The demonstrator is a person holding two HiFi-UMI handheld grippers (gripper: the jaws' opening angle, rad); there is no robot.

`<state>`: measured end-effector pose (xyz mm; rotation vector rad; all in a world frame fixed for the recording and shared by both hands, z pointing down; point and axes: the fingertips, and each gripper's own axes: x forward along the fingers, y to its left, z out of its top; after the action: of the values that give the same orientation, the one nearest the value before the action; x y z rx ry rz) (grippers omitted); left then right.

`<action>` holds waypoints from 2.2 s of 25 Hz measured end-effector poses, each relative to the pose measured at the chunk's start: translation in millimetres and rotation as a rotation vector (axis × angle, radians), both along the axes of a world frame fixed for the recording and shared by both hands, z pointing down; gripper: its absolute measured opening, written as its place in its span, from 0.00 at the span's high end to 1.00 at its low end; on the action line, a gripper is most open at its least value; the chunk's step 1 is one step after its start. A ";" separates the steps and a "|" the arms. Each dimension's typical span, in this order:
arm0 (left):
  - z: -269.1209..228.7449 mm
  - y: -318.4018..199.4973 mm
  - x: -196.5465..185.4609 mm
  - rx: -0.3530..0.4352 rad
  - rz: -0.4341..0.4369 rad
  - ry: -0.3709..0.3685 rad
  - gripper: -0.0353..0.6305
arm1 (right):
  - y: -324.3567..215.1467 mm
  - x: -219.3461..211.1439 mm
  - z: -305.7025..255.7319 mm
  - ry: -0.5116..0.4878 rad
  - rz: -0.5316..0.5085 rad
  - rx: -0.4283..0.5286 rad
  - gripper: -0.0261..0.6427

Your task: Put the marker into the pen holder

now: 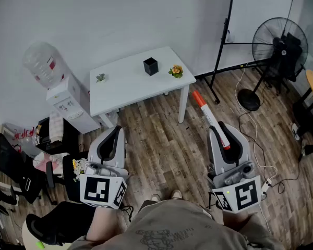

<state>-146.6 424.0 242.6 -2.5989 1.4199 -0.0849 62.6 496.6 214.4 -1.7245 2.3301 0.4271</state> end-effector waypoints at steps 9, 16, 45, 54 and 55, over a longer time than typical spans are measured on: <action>6.7 -4.2 16.9 -0.030 0.024 -0.006 0.95 | -8.0 14.8 9.9 -0.056 -0.026 -0.066 0.81; 9.2 -12.5 40.8 -0.023 0.020 0.005 0.95 | -14.5 29.2 27.7 -0.021 -0.027 -0.105 0.81; 25.5 -163.2 71.8 -0.035 0.032 0.033 0.95 | -166.7 54.3 56.2 0.018 -0.039 -0.207 0.81; 25.3 -282.3 52.4 -0.061 0.040 0.018 0.95 | -288.2 32.2 56.6 0.039 -0.040 -0.254 0.81; 25.8 -296.5 49.9 -0.064 0.043 0.016 0.95 | -303.2 29.2 56.7 0.041 -0.039 -0.259 0.81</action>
<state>-96.8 127.4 268.4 -2.6866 1.3873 -0.1059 91.8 193.4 271.1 -1.7901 2.5382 0.1604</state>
